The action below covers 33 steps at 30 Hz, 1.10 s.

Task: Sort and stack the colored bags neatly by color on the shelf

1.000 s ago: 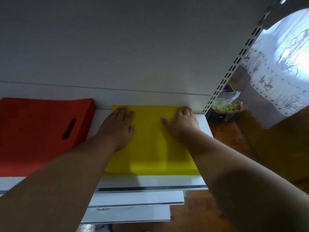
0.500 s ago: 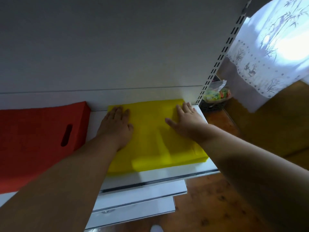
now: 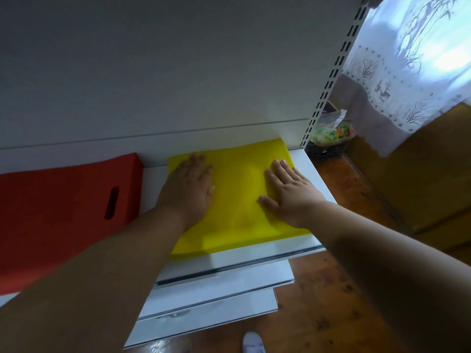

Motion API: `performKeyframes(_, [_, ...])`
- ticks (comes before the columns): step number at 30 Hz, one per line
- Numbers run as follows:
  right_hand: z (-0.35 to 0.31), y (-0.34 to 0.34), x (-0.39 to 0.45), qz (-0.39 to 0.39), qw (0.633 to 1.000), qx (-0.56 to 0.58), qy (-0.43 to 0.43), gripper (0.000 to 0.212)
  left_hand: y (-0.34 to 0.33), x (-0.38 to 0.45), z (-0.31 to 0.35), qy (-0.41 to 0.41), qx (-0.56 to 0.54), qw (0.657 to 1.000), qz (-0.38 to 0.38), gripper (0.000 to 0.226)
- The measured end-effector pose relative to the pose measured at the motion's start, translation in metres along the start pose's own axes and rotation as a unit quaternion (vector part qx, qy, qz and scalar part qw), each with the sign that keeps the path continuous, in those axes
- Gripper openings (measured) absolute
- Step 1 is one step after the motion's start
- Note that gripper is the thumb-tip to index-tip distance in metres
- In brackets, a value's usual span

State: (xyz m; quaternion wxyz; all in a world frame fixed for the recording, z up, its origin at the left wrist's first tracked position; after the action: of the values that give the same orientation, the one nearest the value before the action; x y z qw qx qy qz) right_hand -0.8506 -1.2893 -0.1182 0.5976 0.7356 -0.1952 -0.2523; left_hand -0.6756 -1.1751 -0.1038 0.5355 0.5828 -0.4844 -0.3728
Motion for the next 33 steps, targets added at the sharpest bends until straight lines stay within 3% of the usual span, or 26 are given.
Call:
performKeyframes(2, [0.000,-0.001,0.000,-0.002,1.000,0.000,-0.001,0.097,0.002,-0.017,0.031,-0.083,-0.016,0.996,-0.002,0.062])
performKeyframes(6, [-0.001,0.002,-0.001,-0.005,1.000,-0.005,-0.002,0.094,-0.020,-0.053,0.039,-0.050,-0.035,0.992,-0.107,0.081])
performKeyframes(12, [-0.004,0.002,-0.003,-0.028,0.999,-0.018,-0.011,0.090,-0.023,-0.055,0.036,-0.052,-0.016,0.993,-0.105,0.081])
performKeyframes(15, [-0.025,0.017,-0.008,0.025,0.998,-0.050,-0.004,0.078,-0.021,-0.057,0.038,-0.060,-0.005,0.993,-0.104,0.081])
performKeyframes(17, [-0.054,0.023,-0.002,0.064,0.998,0.011,0.003,0.070,-0.015,-0.053,0.035,-0.056,-0.007,0.995,-0.086,0.084])
performKeyframes(19, [-0.068,0.008,0.002,0.038,0.996,0.075,-0.032,0.068,-0.013,-0.053,0.037,-0.054,-0.004,0.995,-0.080,0.087])
performKeyframes(22, [-0.065,-0.016,-0.004,0.020,0.996,0.069,-0.053,0.075,-0.016,-0.055,0.039,-0.045,0.006,0.995,-0.083,0.091])
performKeyframes(28, [-0.025,-0.005,-0.024,0.008,1.000,-0.022,0.000,0.093,-0.019,-0.055,0.036,-0.049,-0.001,0.994,-0.093,0.091])
performKeyframes(33, [-0.001,0.005,-0.032,0.040,0.993,0.111,0.000,0.087,-0.021,-0.055,0.034,-0.054,-0.028,0.994,-0.086,0.088])
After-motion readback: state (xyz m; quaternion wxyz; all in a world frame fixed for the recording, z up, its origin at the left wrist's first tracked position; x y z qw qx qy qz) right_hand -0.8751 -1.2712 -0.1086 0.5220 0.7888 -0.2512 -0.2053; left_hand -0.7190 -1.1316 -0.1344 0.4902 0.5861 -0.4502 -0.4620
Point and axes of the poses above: each hand's wrist, its own x-axis towards the middle knuckle, its own y-axis out of the back of the hand, z = x × y, the point moved 9 cm from there along x, towards the middle knuckle, and after that the axes turned 10 degrees about x, right-handed, at the moved point
